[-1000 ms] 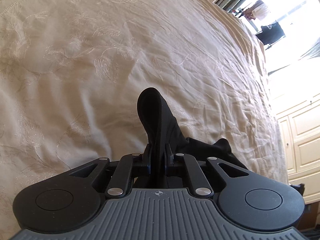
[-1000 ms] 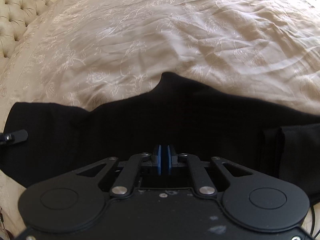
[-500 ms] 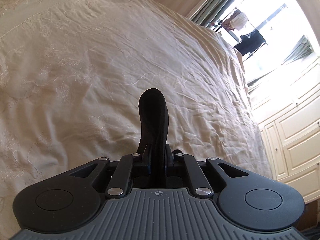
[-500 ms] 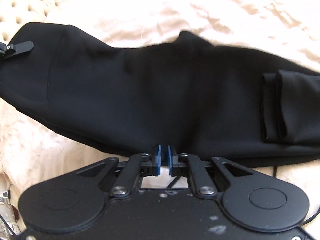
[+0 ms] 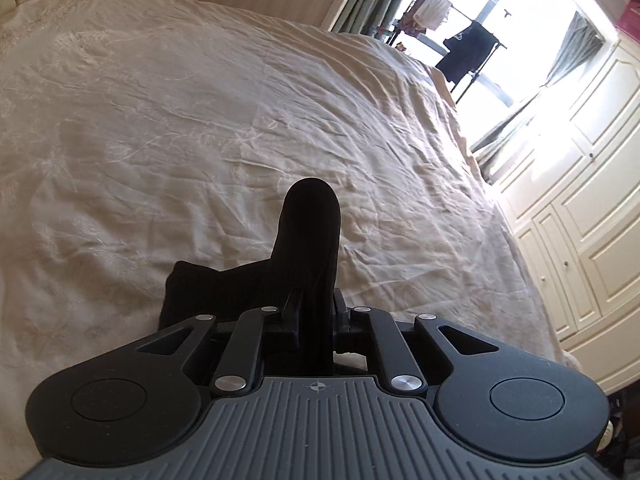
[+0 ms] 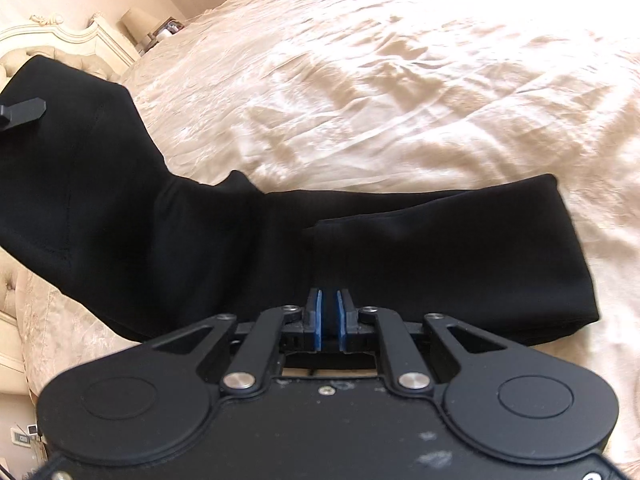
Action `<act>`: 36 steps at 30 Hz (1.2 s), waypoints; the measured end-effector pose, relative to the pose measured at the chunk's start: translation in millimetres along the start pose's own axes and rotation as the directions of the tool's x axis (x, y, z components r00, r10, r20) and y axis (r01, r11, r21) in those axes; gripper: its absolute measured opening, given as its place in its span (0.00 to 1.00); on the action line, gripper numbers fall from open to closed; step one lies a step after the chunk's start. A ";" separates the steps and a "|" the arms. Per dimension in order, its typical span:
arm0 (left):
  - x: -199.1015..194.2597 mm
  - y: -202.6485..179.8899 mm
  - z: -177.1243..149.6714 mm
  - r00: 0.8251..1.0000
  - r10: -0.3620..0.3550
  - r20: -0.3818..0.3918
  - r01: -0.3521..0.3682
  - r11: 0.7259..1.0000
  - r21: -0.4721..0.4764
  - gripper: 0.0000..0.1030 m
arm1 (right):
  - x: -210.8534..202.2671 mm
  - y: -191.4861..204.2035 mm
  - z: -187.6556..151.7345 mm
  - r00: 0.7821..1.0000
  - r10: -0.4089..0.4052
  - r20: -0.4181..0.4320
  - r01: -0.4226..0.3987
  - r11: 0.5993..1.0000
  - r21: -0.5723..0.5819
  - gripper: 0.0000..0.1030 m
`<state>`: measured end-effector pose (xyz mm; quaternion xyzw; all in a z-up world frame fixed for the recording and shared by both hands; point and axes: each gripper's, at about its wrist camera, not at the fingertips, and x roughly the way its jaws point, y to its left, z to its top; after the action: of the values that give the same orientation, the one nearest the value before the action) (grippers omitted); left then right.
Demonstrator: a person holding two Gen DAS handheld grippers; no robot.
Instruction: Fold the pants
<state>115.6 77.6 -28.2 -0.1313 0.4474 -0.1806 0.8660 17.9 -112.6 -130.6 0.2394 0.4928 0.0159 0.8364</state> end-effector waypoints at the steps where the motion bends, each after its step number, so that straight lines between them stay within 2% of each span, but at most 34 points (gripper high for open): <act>1: 15.7 -9.7 -7.0 1.000 -0.001 -0.017 0.001 1.000 -0.007 0.13 | -3.3 -10.2 1.0 1.000 -0.005 -0.001 0.005 1.000 0.004 0.11; 3: 53.1 -29.6 -24.4 0.998 0.002 -0.070 -0.003 1.000 -0.021 0.17 | -10.0 -31.3 4.2 1.000 -0.016 -0.001 0.016 1.000 0.012 0.11; 6: 101.6 -56.9 -49.5 0.983 0.039 -0.182 -0.036 0.999 0.017 0.19 | -21.9 -66.9 11.1 0.999 -0.033 -0.001 0.033 0.999 0.021 0.11; 8: 116.7 -71.3 -63.1 0.972 0.048 -0.230 -0.038 0.998 0.050 0.20 | -25.3 -82.5 14.6 0.999 -0.049 -0.005 0.049 0.998 0.030 0.11; 11: 112.5 -84.7 -71.4 0.972 0.026 -0.232 -0.011 0.998 0.069 0.22 | -37.7 -102.5 17.1 0.998 -0.059 -0.004 0.059 0.997 0.046 0.11; 14: 92.0 -93.9 -65.7 0.978 -0.064 -0.199 0.076 0.996 0.054 0.22 | -42.5 -116.1 16.7 0.998 -0.067 -0.005 0.068 0.996 0.051 0.12; 17: 77.2 -104.3 -57.1 0.986 -0.078 -0.147 0.091 0.992 0.085 0.23 | -43.3 -125.8 19.1 0.998 -0.067 -0.008 0.068 0.996 0.061 0.13; 20: 63.0 -94.4 -49.9 0.995 -0.033 -0.094 0.043 0.993 0.110 0.24 | -42.9 -125.2 22.6 0.997 -0.073 -0.001 0.073 0.996 0.057 0.14; 23: 64.2 -64.1 -48.3 0.992 0.085 -0.093 -0.076 0.993 0.095 0.25 | -45.2 -122.1 29.0 0.997 -0.077 0.024 0.076 0.996 0.048 0.18; 26: 71.5 -21.5 -53.0 0.969 0.207 -0.136 -0.203 0.978 0.047 0.25 | -44.1 -119.9 37.0 0.997 -0.065 0.037 0.064 0.997 0.031 0.25; 29: 80.8 16.6 -64.2 0.937 0.288 -0.196 -0.290 0.957 0.018 0.25 | -38.4 -116.9 40.1 0.999 -0.036 0.030 0.035 0.999 0.023 0.30; 32: 91.9 38.9 -78.3 0.914 0.315 -0.254 -0.319 0.947 0.028 0.25 | -26.6 -113.5 37.8 1.000 -0.027 0.011 0.027 1.000 0.008 0.33; 36: 113.7 54.2 -94.4 0.899 0.264 -0.348 -0.269 0.962 0.036 0.25 | -9.9 -111.7 30.6 0.999 -0.046 -0.024 0.047 0.999 0.018 0.36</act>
<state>109.3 71.3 -185.3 -0.0404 0.6089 -0.0777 0.7884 14.8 -225.8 -156.7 0.2355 0.5080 -0.0053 0.8285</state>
